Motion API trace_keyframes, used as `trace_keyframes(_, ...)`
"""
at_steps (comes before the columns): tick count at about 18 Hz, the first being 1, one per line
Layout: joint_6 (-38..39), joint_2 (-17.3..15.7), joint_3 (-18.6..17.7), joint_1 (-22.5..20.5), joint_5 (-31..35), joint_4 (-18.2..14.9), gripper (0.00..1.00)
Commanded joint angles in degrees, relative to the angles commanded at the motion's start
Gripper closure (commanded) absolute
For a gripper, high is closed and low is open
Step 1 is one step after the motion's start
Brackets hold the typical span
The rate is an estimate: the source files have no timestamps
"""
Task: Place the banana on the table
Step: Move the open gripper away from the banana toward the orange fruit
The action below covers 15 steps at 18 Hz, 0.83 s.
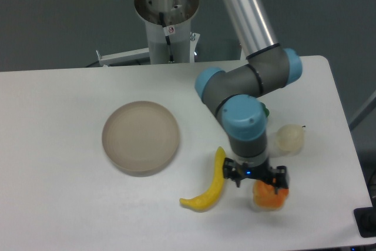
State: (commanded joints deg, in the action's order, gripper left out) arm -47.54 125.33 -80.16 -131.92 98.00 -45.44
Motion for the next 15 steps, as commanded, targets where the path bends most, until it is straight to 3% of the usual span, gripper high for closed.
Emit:
trace_keyframes(9,-22.4,-1.58,0.17,-3.86,0.09,1.32,0.0)
trace_keyframes(15,-24.8,-1.49,0.18,-5.01,-0.61,1.32,0.0)
